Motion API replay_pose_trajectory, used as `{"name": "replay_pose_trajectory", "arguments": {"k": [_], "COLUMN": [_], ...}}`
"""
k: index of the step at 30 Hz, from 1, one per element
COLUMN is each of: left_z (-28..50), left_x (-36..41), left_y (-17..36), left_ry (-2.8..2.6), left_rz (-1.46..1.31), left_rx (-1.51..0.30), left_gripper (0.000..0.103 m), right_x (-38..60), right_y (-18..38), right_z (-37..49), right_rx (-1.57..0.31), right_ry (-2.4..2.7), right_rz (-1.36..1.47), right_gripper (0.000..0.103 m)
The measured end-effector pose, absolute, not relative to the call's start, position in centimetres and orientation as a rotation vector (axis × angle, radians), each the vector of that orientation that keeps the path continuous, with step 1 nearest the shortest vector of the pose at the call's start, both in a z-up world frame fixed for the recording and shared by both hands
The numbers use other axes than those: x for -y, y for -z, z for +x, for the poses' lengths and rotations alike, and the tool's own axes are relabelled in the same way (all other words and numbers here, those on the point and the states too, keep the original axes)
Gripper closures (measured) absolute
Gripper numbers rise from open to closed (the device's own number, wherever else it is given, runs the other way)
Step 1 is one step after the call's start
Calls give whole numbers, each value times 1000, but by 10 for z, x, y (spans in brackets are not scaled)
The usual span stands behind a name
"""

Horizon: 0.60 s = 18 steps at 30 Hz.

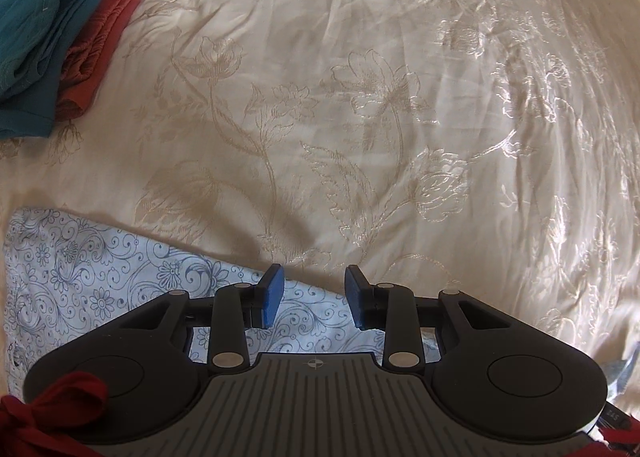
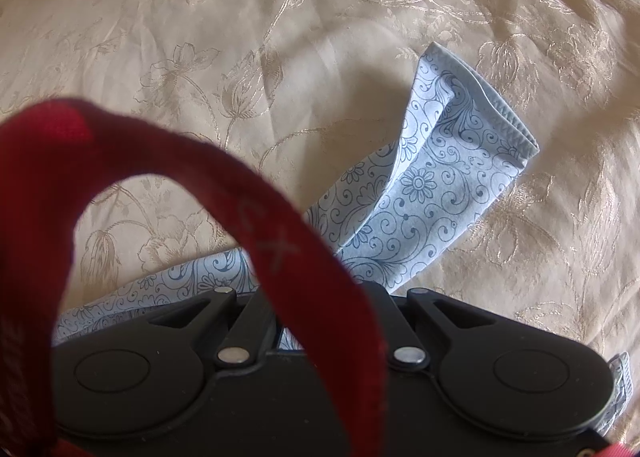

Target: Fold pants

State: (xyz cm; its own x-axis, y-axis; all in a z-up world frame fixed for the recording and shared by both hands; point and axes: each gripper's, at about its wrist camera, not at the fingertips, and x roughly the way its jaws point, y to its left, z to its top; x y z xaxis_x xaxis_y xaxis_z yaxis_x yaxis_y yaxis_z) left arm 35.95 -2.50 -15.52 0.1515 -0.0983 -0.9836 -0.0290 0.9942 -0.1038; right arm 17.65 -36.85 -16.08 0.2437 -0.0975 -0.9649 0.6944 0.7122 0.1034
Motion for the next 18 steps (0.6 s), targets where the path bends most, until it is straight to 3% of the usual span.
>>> {"name": "replay_pose_trajectory", "arguments": {"k": [10, 12, 14, 16, 17, 18], "left_z": [360, 360, 358, 355, 354, 352], "left_x": [27, 27, 30, 32, 32, 32], "left_y": [167, 167, 167, 167, 168, 168], "left_ry": [23, 24, 29, 33, 34, 36], "left_rz": [-138, -146, -132, -109, -107, -107], "left_rx": [-1455, -1452, -1444, -1442, -1443, -1445], "left_gripper": [70, 70, 70, 70, 70, 70], "right_x": [372, 373, 376, 384, 387, 392], "right_y": [165, 158, 149, 146, 146, 147], "right_z": [167, 166, 169, 181, 187, 194], "right_rx": [-1200, -1149, -1090, -1054, -1045, -1035], "right_ry": [584, 577, 586, 578, 576, 575], "right_rz": [588, 597, 610, 639, 660, 688], "right_gripper": [98, 86, 84, 67, 51, 47]}}
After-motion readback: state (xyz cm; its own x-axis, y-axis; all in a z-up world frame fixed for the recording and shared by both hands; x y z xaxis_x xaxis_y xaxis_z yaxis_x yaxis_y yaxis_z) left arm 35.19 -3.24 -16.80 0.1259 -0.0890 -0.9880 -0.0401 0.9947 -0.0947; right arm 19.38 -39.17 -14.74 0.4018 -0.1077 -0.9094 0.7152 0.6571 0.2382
